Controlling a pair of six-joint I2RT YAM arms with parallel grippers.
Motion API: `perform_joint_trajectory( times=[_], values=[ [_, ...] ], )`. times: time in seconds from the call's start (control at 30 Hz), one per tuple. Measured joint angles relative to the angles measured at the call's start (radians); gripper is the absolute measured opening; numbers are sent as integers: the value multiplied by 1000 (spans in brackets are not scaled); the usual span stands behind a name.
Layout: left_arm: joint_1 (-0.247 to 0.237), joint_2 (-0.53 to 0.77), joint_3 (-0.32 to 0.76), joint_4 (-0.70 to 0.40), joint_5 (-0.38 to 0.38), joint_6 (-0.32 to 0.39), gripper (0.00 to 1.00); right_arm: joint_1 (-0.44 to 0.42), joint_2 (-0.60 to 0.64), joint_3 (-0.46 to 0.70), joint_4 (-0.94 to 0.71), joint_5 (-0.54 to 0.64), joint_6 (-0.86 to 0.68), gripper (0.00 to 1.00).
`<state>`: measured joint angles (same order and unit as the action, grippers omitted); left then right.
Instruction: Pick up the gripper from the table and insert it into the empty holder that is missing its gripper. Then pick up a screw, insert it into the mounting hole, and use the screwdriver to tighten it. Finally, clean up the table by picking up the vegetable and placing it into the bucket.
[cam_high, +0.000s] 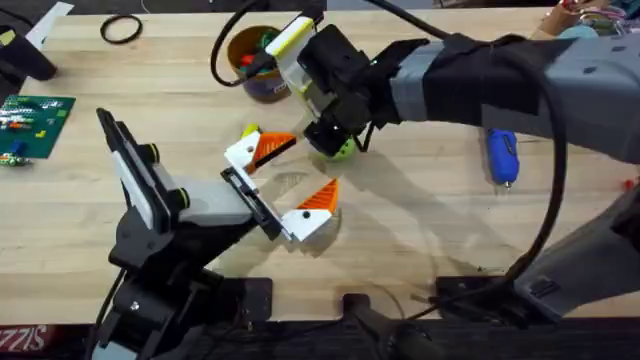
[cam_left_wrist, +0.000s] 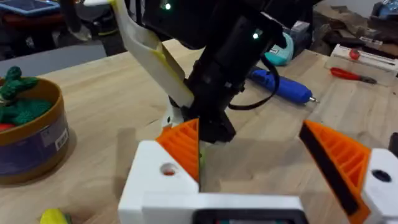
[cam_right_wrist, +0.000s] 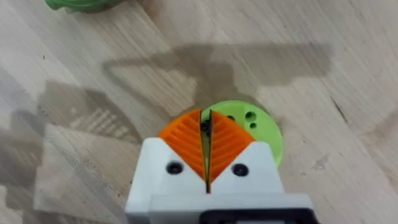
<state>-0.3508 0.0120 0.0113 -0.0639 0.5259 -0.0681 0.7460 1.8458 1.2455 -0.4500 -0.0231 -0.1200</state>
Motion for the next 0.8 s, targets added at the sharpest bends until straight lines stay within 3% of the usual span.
perform_joint_trajectory(
  times=[0.2, 0.8],
  values=[
    [0, 0, 0, 0, 0, 0, 985, 0, -20, 6, -11, 0, 0, 3],
    [0, 0, 0, 0, 0, 0, 985, 0, -260, 34, -33, 1, 0, 3]
  ],
)
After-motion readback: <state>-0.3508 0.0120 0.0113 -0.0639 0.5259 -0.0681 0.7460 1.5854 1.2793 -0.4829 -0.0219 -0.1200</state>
